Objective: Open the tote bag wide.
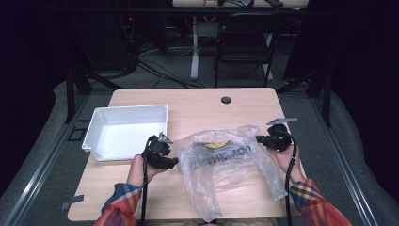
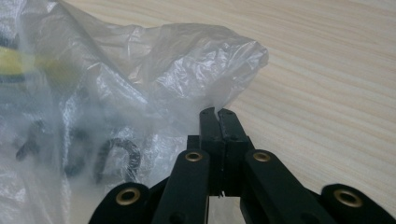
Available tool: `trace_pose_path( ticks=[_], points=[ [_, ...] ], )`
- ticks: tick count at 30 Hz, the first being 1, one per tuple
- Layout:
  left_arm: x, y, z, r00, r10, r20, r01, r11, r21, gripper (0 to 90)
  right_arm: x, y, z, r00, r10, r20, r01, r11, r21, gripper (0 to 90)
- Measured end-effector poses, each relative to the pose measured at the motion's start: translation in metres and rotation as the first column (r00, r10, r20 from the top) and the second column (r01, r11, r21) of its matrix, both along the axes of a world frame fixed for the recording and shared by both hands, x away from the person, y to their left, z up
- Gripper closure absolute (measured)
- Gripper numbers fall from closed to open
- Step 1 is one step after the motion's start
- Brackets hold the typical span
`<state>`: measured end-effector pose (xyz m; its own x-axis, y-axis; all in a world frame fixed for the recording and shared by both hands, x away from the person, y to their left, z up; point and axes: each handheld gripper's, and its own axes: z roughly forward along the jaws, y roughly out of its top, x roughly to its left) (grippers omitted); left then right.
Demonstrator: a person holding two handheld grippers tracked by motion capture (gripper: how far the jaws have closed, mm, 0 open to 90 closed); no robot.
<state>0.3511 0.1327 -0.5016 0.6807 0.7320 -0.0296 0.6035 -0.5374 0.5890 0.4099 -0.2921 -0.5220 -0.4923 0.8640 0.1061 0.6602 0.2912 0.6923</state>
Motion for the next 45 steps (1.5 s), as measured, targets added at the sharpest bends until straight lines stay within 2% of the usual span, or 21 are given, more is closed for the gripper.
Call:
trace_pose_path(
  ticks=[3, 5, 8, 9, 10, 13, 14, 15, 18, 20, 23, 30, 31, 35, 37, 38, 41, 43, 45],
  points=[
    [-0.007, 0.008, 0.009, 0.9996, 0.008, 0.026, -0.007, 0.9991, -0.041, 41.1, 0.0, 0.0, 0.001, 1.0, 0.0, 0.004, 0.0, 1.0, 0.008, 90.0],
    [-0.011, 0.011, 0.018, 0.9986, 0.001, 0.054, 0.003, 0.9966, -0.083, 39.2, -0.001, 0.001, 0.003, 1.0, 0.0, 0.009, 0.0, 1.0, 0.011, 90.0],
    [-0.016, 0.011, 0.031, 0.996, -0.04, 0.08, 0.052, 0.9883, -0.144, 36.9, -0.001, 0.002, 0.004, 0.9999, 0.006, 0.01, -0.006, 1.0, 0.017, 90.0],
    [-0.017, 0.009, 0.033, 0.9945, -0.054, 0.09, 0.069, 0.9828, -0.172, 36.0, -0.001, 0.003, 0.004, 0.9999, 0.009, 0.01, -0.009, 1.0, 0.021, 90.0],
    [-0.017, 0.005, 0.033, 0.9931, -0.073, 0.092, 0.088, 0.9794, -0.182, 35.2, -0.001, 0.003, 0.004, 0.9999, 0.012, 0.005, -0.012, 1.0, 0.02, 90.0],
    [-0.014, -0.013, 0.024, 0.9876, -0.121, 0.101, 0.132, 0.9841, -0.119, 33.7, 0.0, 0.006, 0.004, 0.9994, 0.035, 0.004, -0.035, 0.998, 0.055, 90.0],
    [-0.011, -0.019, 0.019, 0.9866, -0.128, 0.102, 0.138, 0.9851, -0.103, 35.5, 0.0, 0.008, 0.004, 0.9991, 0.041, 0.007, -0.042, 0.998, 0.053, 90.0],
    [-0.008, -0.024, 0.015, 0.9861, -0.142, 0.087, 0.149, 0.9854, -0.082, 41.9, 0.0, 0.009, 0.004, 0.9989, 0.046, 0.008, -0.046, 0.998, 0.053, 90.0],
    [0.001, -0.034, 0.004, 0.9876, -0.129, 0.09, 0.131, 0.9912, -0.021, 63.6, -0.001, 0.013, 0.006, 0.998, 0.063, 0.012, -0.063, 0.996, 0.056, 90.0],
    [0.006, -0.036, -0.002, 0.99, -0.107, 0.092, 0.11, 0.9938, -0.019, 76.2, 0.0, 0.013, 0.006, 0.9975, 0.066, 0.026, -0.068, 0.996, 0.065, 90.0],
    [0.01, -0.038, -0.007, 0.9909, -0.081, 0.108, 0.082, 0.9967, 0.002, 89.3, 0.0, 0.013, 0.007, 0.9978, 0.062, 0.021, -0.063, 0.995, 0.072, 90.0],
    [0.018, -0.036, -0.013, 0.9921, 0.004, 0.125, -0.007, 0.9997, 0.023, 90.0, 0.004, 0.009, 0.005, 0.9989, 0.039, 0.027, -0.04, 0.997, 0.069, 90.0],
    [0.02, -0.036, -0.014, 0.9921, 0.004, 0.125, -0.008, 0.9996, 0.027, 90.0, 0.005, 0.009, 0.005, 0.9991, 0.033, 0.026, -0.034, 0.998, 0.061, 90.0],
    [0.021, -0.033, -0.012, 0.9946, 0.02, 0.102, -0.019, 0.9996, -0.02, 89.9, 0.007, 0.008, 0.002, 0.9995, 0.031, 0.006, -0.031, 0.998, 0.061, 90.0],
    [0.019, -0.03, -0.005, 0.9965, 0.034, 0.076, -0.028, 0.9967, -0.076, 70.6, 0.006, 0.009, 0.002, 0.9993, 0.037, 0.001, -0.037, 0.998, 0.06, 90.0],
    [0.016, -0.028, 0.0, 0.9955, 0.042, 0.084, -0.034, 0.9942, -0.102, 60.1, 0.006, 0.009, 0.003, 0.9993, 0.036, 0.003, -0.036, 0.997, 0.064, 90.0],
    [0.006, -0.026, 0.012, 0.9976, 0.017, 0.068, -0.004, 0.982, -0.189, 44.2, 0.004, 0.009, 0.004, 0.9992, 0.04, 0.007, -0.04, 0.997, 0.064, 90.0],
    [-0.002, -0.029, 0.016, 0.9982, -0.011, 0.059, 0.023, 0.9761, -0.216, 36.0, 0.002, 0.01, 0.005, 0.9989, 0.046, 0.012, -0.046, 0.997, 0.064, 90.0],
    [-0.007, -0.035, 0.017, 0.9981, -0.039, 0.048, 0.048, 0.9773, -0.206, 28.6, 0.001, 0.01, 0.006, 0.9989, 0.046, 0.012, -0.047, 0.997, 0.067, 90.0]
  ],
)
